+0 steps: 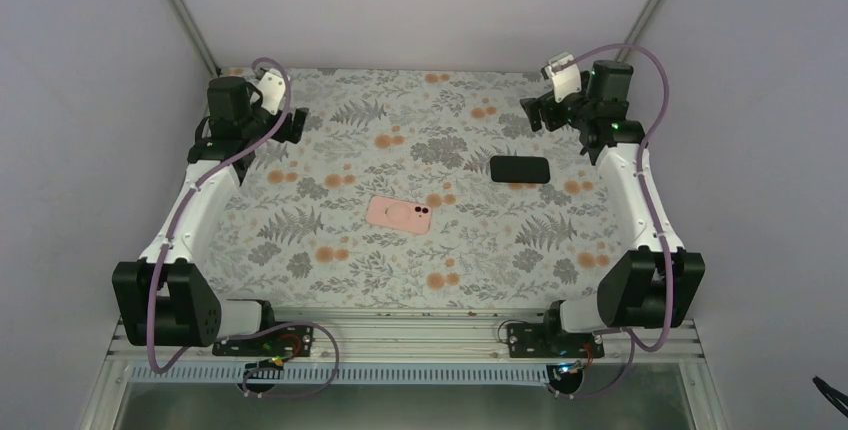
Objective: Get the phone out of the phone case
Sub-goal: Pick up the phone at the center of the board.
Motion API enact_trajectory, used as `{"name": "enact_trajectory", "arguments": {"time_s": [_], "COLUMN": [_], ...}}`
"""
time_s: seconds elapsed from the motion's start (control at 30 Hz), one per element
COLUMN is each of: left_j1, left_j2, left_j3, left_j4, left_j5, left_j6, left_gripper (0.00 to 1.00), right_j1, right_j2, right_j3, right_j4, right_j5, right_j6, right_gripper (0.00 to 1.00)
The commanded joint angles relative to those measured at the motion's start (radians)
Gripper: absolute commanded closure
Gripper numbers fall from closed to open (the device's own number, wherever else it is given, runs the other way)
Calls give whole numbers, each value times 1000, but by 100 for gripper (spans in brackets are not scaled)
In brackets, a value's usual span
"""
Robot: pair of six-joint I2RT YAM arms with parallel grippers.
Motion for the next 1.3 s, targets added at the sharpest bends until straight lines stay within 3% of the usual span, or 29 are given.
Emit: {"name": "enact_trajectory", "arguments": {"time_s": [0.0,0.23,0.37,0.57,0.7,0.77,0.93,1.03,1.27], "left_j1": [6,6,5,7,6,6,6,6,5], "left_j2": [-5,-12,-6,-2,-15,-20,-16,-24,-39], "left_j3": [20,22,23,29,1,-15,-26,-32,-72], "left_j4": [-2,-9,-12,-32,-20,-10,-13,-20,-46], "left_j5": [34,25,-2,-16,-14,-10,-19,-31,-31], "left_j6": [1,15,16,33,36,38,45,59,113], "left_gripper": [0,0,0,0,0,0,0,0,0], "right_j1": [-12,-12,-11,-11,16,90,388,534,692], "right_j2": [32,59,106,284,411,434,385,412,472], "right_j3": [58,84,119,206,308,308,144,145,105], "right_j4": [-68,-163,-323,-513,-676,-699,-574,-580,-556], "right_j5": [8,-2,-38,142,127,117,209,210,207], "right_j6": [-45,-133,-270,-411,-417,-391,-299,-235,-186], "right_gripper": [0,0,0,0,0,0,0,0,0]}}
